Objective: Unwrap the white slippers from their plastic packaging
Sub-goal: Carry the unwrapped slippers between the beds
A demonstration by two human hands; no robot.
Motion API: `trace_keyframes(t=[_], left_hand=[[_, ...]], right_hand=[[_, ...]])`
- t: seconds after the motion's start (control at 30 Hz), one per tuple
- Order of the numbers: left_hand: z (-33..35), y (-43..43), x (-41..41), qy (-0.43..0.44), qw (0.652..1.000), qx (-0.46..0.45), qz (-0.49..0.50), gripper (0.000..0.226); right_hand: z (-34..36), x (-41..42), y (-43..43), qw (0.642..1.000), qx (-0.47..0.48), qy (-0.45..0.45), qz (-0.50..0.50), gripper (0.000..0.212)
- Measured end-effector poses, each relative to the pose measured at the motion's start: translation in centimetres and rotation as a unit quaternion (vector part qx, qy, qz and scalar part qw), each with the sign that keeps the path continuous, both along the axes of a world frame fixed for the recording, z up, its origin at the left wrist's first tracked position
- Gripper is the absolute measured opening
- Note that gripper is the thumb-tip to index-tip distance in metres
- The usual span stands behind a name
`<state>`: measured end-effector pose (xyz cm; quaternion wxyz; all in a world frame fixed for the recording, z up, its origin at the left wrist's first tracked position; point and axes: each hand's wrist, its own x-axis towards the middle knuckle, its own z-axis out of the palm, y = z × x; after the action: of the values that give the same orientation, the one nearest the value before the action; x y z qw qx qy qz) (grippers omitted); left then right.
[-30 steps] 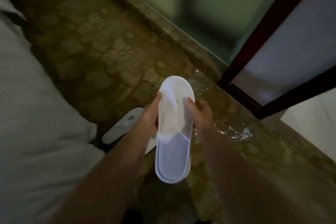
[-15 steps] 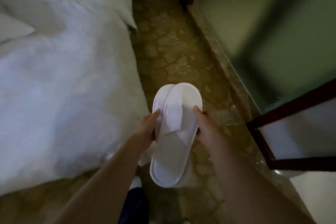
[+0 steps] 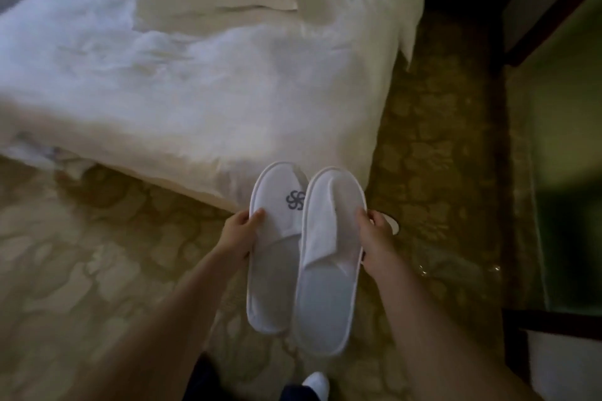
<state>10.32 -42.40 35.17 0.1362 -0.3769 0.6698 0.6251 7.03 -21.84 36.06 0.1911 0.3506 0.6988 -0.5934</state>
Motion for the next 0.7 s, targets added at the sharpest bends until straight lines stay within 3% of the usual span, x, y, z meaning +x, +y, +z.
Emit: trace_keyframes(t=[0.1,0.37,0.5,0.7], left_hand=[[0.4,-6.1,1.8,0.007,0.999,-0.020,0.031,0.036],[1.0,-25.1,8.2,0.020,0.991,-0.034,0.126,0.037],[0.8,-35.5,11.8,0.015,0.986,-0.040,0.160,0.038],[0.5,-51.2,18.0,0.009,0.974,-0.069,0.216,0.036]], right_hand=[[0.1,0.0,-5.6,0.997,0.052,0.015,0.059,0.032],[-1.2,1.8,-26.2,0.973,0.070,0.062,0.213,0.018],[-1.7,2.9,-37.3,0.952,0.084,0.082,0.281,0.033],[-2.2,5.3,-55.1,0.932,0.055,0.078,0.351,0.020]])
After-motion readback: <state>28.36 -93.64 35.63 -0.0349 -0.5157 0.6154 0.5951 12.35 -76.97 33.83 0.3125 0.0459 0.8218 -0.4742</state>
